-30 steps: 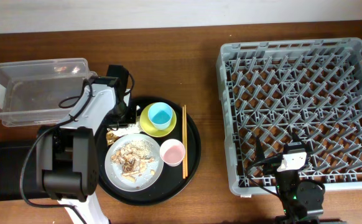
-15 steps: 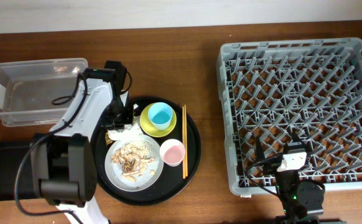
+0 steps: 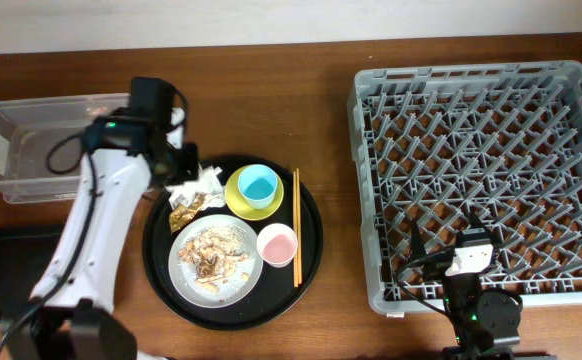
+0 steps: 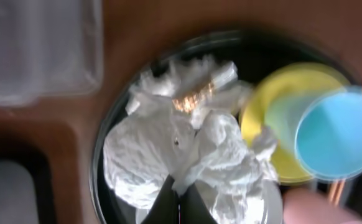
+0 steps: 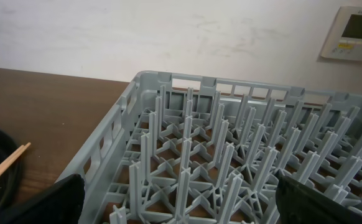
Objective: Sort waste into correct bins and load items into the dishwasher rack
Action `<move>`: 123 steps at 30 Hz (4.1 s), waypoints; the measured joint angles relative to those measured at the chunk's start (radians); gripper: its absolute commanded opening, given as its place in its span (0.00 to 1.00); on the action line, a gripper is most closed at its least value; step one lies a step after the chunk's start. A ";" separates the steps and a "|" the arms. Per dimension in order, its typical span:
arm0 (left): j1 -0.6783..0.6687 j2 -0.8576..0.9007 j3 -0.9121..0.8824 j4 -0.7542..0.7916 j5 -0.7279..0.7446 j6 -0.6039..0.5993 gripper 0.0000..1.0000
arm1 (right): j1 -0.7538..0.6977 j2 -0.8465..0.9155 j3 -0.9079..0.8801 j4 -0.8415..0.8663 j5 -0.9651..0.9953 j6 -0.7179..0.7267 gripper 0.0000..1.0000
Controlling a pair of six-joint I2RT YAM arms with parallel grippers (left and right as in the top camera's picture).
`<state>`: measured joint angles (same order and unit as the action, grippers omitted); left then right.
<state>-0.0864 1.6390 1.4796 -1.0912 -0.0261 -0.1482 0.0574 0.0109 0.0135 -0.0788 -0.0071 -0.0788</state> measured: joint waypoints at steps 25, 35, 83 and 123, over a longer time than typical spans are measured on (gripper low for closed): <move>0.389 0.095 0.003 0.501 -0.040 -0.149 0.99 | 0.000 0.000 0.000 0.000 0.000 0.000 0.98; 0.384 0.066 0.004 0.293 0.571 -0.030 0.83 | 0.000 0.000 0.000 0.000 0.000 0.000 0.98; -0.064 0.341 -0.102 0.278 0.028 0.209 0.39 | 0.000 0.000 0.000 0.000 0.000 0.000 0.98; 0.410 0.042 -0.035 0.680 0.183 -0.307 0.58 | 0.000 0.000 0.000 0.000 0.000 0.000 0.98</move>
<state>0.3233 1.6810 1.4441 -0.4110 0.1574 -0.4553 0.0574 0.0109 0.0135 -0.0788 -0.0071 -0.0792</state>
